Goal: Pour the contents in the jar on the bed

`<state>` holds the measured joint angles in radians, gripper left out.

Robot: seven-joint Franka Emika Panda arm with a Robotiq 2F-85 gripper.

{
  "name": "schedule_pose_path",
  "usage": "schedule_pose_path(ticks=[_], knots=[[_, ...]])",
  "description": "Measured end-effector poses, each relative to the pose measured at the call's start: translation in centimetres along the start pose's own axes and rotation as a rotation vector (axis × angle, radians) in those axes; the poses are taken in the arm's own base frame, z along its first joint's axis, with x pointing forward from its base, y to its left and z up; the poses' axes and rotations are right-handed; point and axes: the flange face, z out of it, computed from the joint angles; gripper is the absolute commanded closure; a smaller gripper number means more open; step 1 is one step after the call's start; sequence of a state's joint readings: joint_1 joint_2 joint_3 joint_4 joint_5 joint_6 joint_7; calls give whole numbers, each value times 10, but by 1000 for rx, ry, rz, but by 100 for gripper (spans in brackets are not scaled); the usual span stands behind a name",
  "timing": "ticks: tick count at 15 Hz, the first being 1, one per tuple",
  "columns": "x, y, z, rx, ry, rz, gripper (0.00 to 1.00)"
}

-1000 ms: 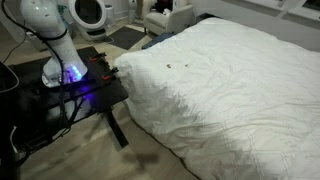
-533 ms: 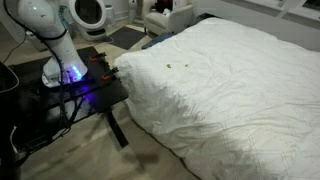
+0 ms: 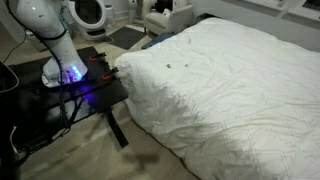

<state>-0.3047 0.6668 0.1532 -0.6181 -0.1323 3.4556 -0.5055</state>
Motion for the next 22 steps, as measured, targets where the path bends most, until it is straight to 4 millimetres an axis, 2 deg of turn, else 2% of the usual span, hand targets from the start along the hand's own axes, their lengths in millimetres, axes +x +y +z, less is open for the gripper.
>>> schedule_pose_path(ticks=[3,7,16,19,22], knots=[[-11,0,-3,-30,33,26,55],[-44,-12,-9,-50,47,33,55],[-29,-2,-11,-44,99,42,55],[-33,5,-13,-52,117,34,55],[-48,7,-15,-60,127,24,55]])
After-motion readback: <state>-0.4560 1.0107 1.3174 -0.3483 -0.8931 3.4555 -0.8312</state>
